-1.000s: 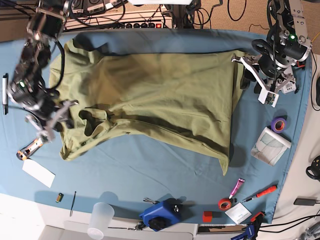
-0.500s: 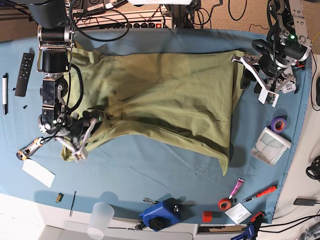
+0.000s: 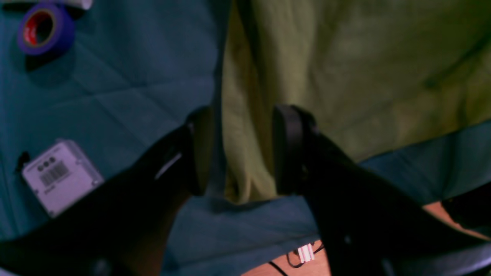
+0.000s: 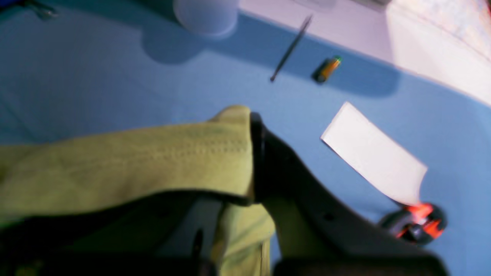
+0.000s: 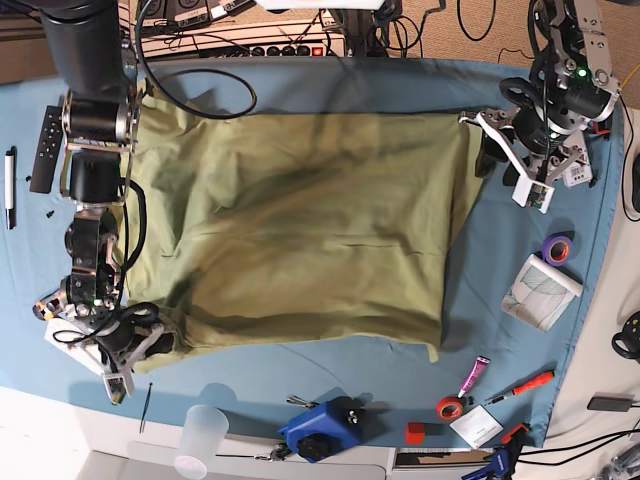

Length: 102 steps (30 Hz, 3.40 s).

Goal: Layout the t-shirt on the table in an organized manner, then fold the t-shirt properly
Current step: 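Release the right gripper and grasp the shirt's hem corner, then pull the hem corner with the right gripper to straighten the shirt, then grasp the shirt's shoulder edge with both grippers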

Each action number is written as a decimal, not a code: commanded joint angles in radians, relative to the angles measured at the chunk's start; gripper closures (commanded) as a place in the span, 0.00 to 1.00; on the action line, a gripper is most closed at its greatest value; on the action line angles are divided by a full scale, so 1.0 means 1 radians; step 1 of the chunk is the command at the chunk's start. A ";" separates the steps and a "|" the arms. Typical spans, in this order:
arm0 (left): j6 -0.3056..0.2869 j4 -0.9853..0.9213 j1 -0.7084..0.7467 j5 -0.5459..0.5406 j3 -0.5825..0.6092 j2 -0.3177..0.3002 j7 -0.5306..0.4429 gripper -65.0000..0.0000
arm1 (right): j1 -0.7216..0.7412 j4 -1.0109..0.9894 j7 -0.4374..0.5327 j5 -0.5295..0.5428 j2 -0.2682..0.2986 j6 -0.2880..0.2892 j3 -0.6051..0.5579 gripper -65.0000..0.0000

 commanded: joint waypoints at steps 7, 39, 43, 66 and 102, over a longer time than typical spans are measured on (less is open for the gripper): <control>-0.001 0.016 -0.002 -0.008 -0.003 0.011 -0.034 0.58 | 0.074 -0.280 0.298 -0.110 -0.005 -0.025 0.003 1.00; -0.001 0.016 0.003 -0.008 -0.003 0.022 -0.051 0.58 | 0.235 -0.277 0.119 -0.097 -0.003 0.045 0.003 0.52; -0.001 0.016 0.003 -0.008 -0.003 0.022 -0.051 0.58 | 0.235 -0.277 0.259 -0.097 -0.002 -0.095 0.003 0.52; -0.001 0.016 0.003 -0.008 -0.003 0.022 -0.052 0.58 | 0.073 0.090 -0.246 0.073 0.003 0.028 0.003 0.52; 0.163 -0.065 -0.005 0.195 0.344 0.042 -0.060 0.58 | -0.415 0.649 -0.952 0.731 0.285 0.198 0.869 0.52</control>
